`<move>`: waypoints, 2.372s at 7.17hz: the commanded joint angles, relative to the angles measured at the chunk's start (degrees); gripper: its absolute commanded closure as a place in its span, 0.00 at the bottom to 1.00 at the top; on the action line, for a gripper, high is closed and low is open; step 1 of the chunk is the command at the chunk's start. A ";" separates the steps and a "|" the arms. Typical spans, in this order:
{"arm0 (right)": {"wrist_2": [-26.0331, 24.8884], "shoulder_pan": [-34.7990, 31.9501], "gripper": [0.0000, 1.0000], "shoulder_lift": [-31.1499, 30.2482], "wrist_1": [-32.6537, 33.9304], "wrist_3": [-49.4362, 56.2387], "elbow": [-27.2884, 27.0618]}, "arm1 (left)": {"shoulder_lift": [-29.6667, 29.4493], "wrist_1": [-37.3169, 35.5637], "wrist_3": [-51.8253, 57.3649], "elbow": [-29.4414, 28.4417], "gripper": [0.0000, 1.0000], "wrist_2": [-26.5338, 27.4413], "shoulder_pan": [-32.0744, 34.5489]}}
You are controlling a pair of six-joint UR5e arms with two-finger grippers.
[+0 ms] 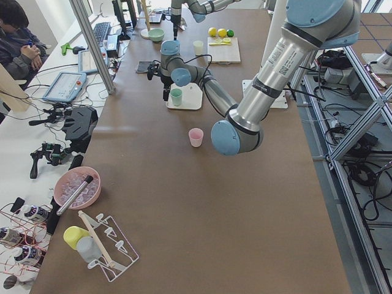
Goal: Place all cups on tray
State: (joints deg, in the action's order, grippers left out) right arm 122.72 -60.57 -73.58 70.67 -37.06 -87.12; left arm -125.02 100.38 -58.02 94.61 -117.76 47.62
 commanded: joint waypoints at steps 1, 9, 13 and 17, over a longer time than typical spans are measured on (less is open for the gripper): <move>-0.03 0.89 0.79 -0.07 -0.62 -1.00 0.81 | 0.13 -0.01 0.28 -0.04 0.02 0.16 0.10; -0.11 7.46 1.00 7.99 0.34 -22.75 -5.34 | 10.90 -0.01 13.25 4.60 0.02 -6.51 9.40; -7.66 17.49 1.00 20.29 10.69 -34.48 -4.64 | 18.67 0.60 18.56 7.69 0.01 -6.08 10.30; -10.56 20.49 0.26 21.20 11.77 -34.23 -3.14 | 18.67 0.60 18.56 7.78 0.01 -6.08 10.47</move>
State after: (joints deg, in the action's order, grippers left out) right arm 112.86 -40.47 -52.50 82.35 -71.53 -90.61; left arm -106.42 100.98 -39.47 102.38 -123.84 58.07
